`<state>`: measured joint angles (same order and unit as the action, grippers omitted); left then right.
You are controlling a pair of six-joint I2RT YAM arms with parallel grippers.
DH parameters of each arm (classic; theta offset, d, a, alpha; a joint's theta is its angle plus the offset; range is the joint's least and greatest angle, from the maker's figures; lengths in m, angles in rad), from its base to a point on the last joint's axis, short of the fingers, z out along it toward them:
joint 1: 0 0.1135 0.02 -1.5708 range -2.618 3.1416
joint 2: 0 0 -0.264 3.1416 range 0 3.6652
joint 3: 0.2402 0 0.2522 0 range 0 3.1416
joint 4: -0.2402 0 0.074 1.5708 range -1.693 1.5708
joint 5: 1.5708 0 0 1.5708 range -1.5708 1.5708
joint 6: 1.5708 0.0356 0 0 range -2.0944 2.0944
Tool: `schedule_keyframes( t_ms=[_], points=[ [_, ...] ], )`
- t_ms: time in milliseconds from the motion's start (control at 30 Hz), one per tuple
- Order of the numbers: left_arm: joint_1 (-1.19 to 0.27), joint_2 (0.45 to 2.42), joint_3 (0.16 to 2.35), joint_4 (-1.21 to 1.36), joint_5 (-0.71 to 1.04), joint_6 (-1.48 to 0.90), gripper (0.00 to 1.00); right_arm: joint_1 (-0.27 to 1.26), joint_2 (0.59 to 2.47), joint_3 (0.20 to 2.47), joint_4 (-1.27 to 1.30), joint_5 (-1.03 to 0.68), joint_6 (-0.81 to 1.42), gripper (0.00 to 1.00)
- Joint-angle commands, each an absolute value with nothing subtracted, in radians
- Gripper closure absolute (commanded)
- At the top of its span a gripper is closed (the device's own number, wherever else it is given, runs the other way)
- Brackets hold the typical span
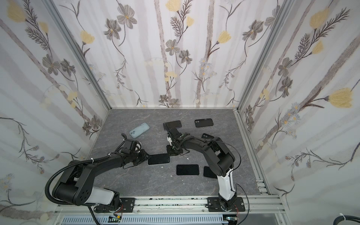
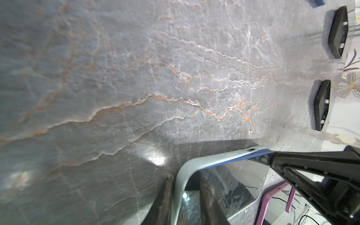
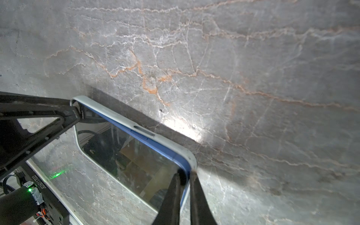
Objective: Put the phone into the phone case
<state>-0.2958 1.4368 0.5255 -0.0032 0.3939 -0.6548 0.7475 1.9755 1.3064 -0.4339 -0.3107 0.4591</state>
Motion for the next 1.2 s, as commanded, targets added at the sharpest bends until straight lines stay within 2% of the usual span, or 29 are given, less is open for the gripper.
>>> schedule_keyframes(
  t_ms=[0,900,1067,1167],
  points=[
    [-0.296,1.436,0.518,-0.021,0.379,-0.658,0.73,0.755,1.995,1.306,-0.456,-0.289,0.443,0.88],
    [-0.302,1.43,0.515,-0.021,0.381,-0.664,0.73,0.854,2.068,1.364,-0.615,-0.057,0.369,0.89],
    [-0.301,1.402,0.553,-0.056,0.368,-0.653,0.73,0.861,2.033,1.437,-0.63,-0.054,0.354,0.86],
    [-0.301,1.358,0.593,-0.108,0.333,-0.631,0.73,0.861,1.988,1.489,-0.621,-0.052,0.327,0.81]
  ],
)
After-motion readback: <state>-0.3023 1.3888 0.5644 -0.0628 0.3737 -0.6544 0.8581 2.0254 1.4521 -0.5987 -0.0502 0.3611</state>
